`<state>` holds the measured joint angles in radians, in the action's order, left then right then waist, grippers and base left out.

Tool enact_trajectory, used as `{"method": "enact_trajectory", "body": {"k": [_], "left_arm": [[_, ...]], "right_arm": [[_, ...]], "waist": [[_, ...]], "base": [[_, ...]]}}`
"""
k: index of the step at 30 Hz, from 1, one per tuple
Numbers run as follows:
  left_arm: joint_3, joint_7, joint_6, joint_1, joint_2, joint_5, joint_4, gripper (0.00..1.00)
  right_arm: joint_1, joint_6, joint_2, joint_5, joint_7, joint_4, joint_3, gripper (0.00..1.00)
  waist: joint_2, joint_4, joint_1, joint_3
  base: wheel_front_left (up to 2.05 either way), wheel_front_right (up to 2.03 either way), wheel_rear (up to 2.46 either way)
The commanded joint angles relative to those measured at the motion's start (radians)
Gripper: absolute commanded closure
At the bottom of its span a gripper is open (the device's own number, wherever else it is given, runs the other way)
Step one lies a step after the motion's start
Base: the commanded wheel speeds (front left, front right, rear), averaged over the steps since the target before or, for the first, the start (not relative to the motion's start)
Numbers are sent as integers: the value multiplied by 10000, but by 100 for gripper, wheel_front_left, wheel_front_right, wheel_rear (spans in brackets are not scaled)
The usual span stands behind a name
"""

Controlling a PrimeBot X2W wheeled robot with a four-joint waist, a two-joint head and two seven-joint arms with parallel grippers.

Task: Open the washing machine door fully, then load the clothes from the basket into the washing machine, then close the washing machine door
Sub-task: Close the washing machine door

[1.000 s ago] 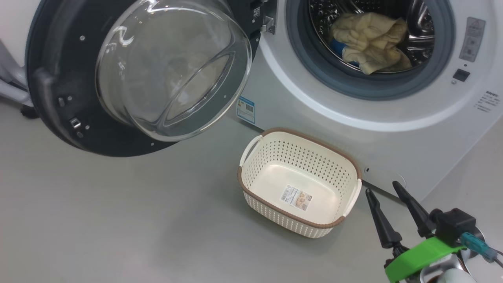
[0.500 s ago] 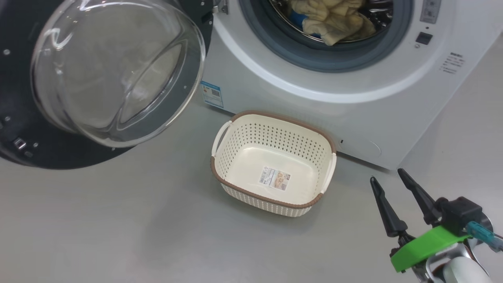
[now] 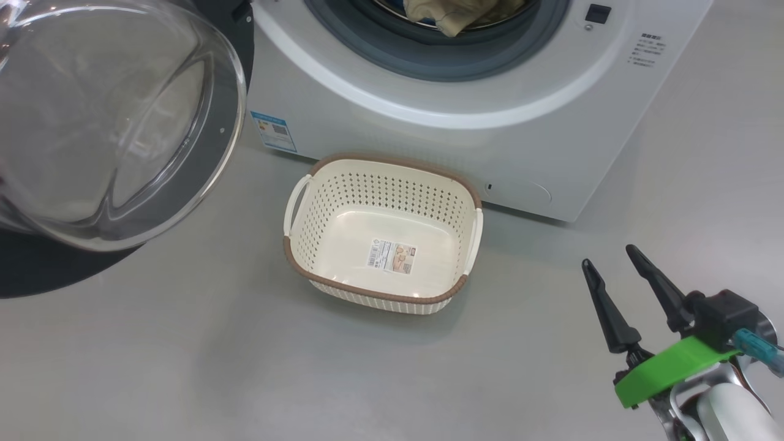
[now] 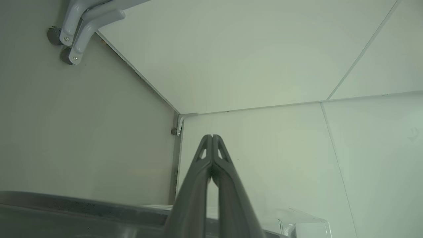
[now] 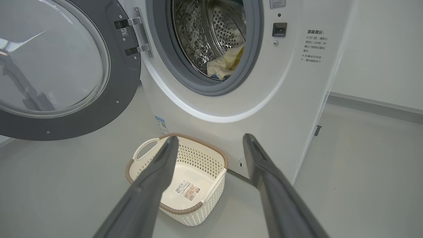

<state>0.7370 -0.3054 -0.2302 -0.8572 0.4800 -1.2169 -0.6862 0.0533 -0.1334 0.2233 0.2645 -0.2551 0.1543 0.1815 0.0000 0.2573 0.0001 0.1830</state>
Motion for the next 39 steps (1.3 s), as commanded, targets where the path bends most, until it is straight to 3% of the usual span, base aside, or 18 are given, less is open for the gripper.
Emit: {"method": "enact_trajectory", "body": {"k": [1, 22, 39], "left_arm": [[7, -240, -150, -173, 606, -138, 260, 100], [-523, -1199, -398, 390, 475, -6, 265, 100], [-592, -2318, -647, 871, -154, -501, 896, 100]], "right_arm": [[305, 27, 284, 60, -67, -294, 192, 0], [272, 27, 650, 127, -67, -300, 208, 0], [287, 27, 674, 83, -67, -266, 159, 0]], "waist": [[0, -173, -1, 121], [0, -452, -1, 291], [0, -199, -1, 282]], "base": [[0, 0, 0], [0, 0, 0], [0, 0, 0]]}}
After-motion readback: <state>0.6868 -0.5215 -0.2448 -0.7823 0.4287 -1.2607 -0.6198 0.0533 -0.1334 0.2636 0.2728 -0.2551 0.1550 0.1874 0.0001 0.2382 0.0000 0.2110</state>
